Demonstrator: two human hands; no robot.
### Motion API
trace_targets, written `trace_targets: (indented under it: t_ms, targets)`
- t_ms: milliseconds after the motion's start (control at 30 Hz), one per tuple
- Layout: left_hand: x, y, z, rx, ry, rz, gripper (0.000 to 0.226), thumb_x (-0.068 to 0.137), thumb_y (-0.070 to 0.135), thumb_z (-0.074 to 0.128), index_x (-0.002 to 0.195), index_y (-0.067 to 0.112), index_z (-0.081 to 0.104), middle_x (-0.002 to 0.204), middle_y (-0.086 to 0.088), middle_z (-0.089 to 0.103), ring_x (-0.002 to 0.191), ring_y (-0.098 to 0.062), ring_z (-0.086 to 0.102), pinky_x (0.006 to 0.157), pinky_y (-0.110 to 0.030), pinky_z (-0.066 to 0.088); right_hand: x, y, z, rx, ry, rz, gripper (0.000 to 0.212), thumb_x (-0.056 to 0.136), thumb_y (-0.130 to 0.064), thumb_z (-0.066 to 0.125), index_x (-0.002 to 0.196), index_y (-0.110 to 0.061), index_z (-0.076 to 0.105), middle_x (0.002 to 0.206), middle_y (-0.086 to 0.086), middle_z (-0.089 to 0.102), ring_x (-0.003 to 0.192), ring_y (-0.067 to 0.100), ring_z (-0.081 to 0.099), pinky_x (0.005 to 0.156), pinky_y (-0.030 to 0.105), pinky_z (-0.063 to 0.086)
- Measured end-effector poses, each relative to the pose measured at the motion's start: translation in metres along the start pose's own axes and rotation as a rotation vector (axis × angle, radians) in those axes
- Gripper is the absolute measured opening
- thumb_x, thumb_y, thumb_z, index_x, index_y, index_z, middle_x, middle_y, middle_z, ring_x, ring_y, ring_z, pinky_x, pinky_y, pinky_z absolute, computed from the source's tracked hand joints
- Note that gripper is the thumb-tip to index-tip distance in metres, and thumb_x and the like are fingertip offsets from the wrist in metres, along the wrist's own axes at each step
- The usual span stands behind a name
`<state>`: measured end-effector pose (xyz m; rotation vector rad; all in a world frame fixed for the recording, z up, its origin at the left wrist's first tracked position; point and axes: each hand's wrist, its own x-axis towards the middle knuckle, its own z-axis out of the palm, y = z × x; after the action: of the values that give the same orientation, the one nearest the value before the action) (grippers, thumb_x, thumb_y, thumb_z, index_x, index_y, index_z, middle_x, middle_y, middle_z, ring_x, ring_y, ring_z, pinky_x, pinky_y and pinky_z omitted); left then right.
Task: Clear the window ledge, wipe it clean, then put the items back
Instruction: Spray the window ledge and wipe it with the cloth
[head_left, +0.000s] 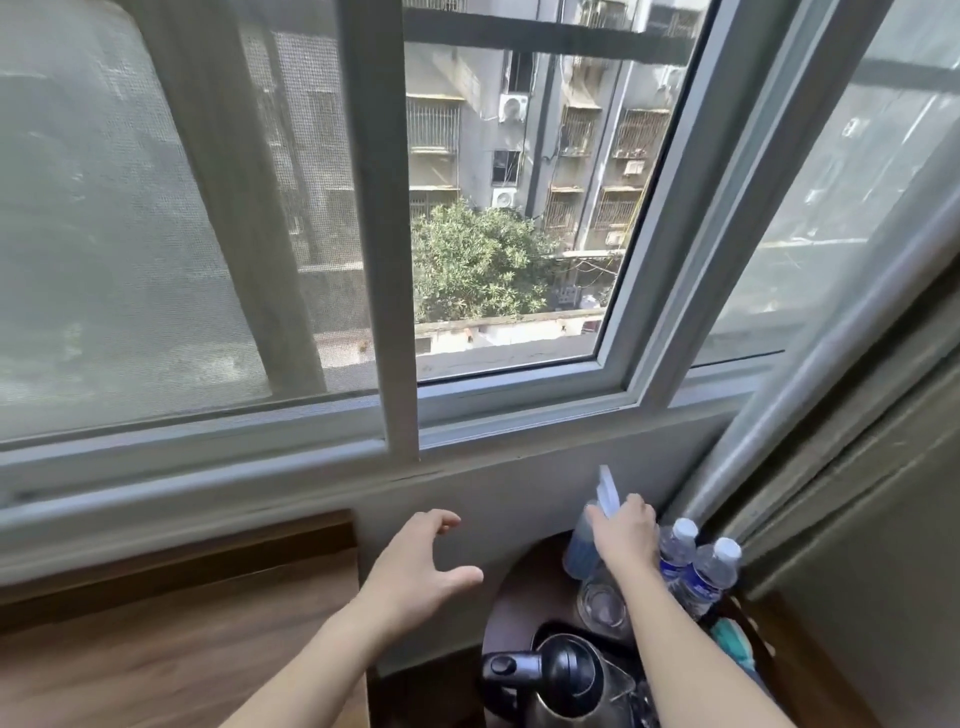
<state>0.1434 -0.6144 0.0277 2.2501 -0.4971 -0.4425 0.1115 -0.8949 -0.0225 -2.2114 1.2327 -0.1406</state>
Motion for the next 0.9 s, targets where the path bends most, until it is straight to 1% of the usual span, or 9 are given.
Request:
trace_targets:
  t_ms: [167, 300, 400, 533, 633, 733, 833, 900]
  targets:
    - [0.004, -0.012, -0.006, 0.026, 0.023, -0.042, 0.06, 0.077, 0.044, 0.076, 0.129, 0.031, 0.049, 0.122, 0.019, 0.047, 0.113, 0.003, 0.044, 0.095, -0.015, 0.032, 0.019, 0.005, 0.008, 0.0, -0.012, 0.015, 0.045, 0.094, -0.033, 0.061, 0.118, 0.005, 0.054, 0.122, 0.027, 0.056, 0.114, 0.044, 0.055, 0.089, 0.043, 0.044]
    - [0.006, -0.017, -0.008, 0.038, 0.037, -0.054, 0.06, 0.078, 0.043, 0.076, 0.129, 0.03, 0.049, 0.122, 0.018, 0.048, 0.116, 0.002, 0.045, 0.097, -0.016, 0.033, 0.026, 0.003, 0.015, -0.025, -0.03, 0.018, 0.036, 0.096, -0.029, 0.056, 0.113, 0.002, 0.054, 0.119, 0.026, 0.06, 0.112, 0.043, 0.057, 0.083, 0.042, 0.044]
    - [0.01, -0.013, -0.009, 0.051, 0.046, -0.041, 0.059, 0.078, 0.043, 0.076, 0.129, 0.029, 0.05, 0.122, 0.018, 0.049, 0.116, 0.001, 0.046, 0.096, -0.016, 0.033, 0.028, 0.004, 0.015, -0.043, -0.042, 0.021, 0.026, 0.099, -0.025, 0.052, 0.11, -0.001, 0.052, 0.118, 0.027, 0.061, 0.11, 0.045, 0.057, 0.083, 0.043, 0.045]
    - [0.017, -0.004, -0.011, 0.08, 0.058, -0.015, 0.06, 0.079, 0.042, 0.076, 0.131, 0.026, 0.05, 0.125, 0.016, 0.049, 0.116, 0.001, 0.045, 0.099, -0.015, 0.032, 0.018, 0.009, 0.015, -0.06, -0.042, -0.024, 0.02, 0.1, -0.02, 0.05, 0.107, -0.002, 0.05, 0.115, 0.028, 0.062, 0.106, 0.045, 0.058, 0.083, 0.044, 0.046]
    - [0.019, 0.002, -0.014, 0.092, 0.05, -0.015, 0.061, 0.079, 0.042, 0.075, 0.132, 0.025, 0.049, 0.131, 0.011, 0.05, 0.124, -0.003, 0.046, 0.102, -0.018, 0.032, 0.005, 0.008, 0.013, -0.036, -0.009, -0.089, 0.014, 0.1, -0.017, 0.047, 0.103, -0.004, 0.051, 0.111, 0.024, 0.064, 0.102, 0.043, 0.059, 0.076, 0.041, 0.039]
    - [0.017, 0.009, -0.014, 0.095, 0.039, -0.013, 0.062, 0.079, 0.042, 0.075, 0.133, 0.024, 0.048, 0.133, 0.009, 0.05, 0.125, -0.005, 0.046, 0.103, -0.019, 0.033, -0.01, -0.004, 0.002, 0.045, 0.033, -0.183, 0.008, 0.099, -0.015, 0.049, 0.094, -0.009, 0.049, 0.103, 0.022, 0.065, 0.098, 0.041, 0.059, 0.075, 0.042, 0.037]
    - [0.011, 0.019, -0.013, 0.086, 0.034, 0.003, 0.063, 0.08, 0.041, 0.074, 0.134, 0.023, 0.047, 0.134, 0.007, 0.05, 0.126, -0.007, 0.046, 0.102, -0.02, 0.033, -0.033, -0.022, -0.018, 0.083, 0.051, -0.321, 0.013, 0.098, -0.017, 0.053, 0.088, -0.014, 0.046, 0.089, 0.01, 0.061, 0.088, 0.037, 0.057, 0.069, 0.037, 0.031]
    - [0.006, 0.028, -0.011, 0.07, 0.019, 0.014, 0.067, 0.079, 0.041, 0.075, 0.137, 0.022, 0.044, 0.138, 0.006, 0.05, 0.128, -0.007, 0.045, 0.103, -0.021, 0.033, -0.054, -0.035, -0.035, 0.119, 0.073, -0.406, 0.015, 0.097, -0.02, 0.057, 0.086, -0.014, 0.048, 0.082, 0.004, 0.058, 0.079, 0.031, 0.052, 0.067, 0.035, 0.029]
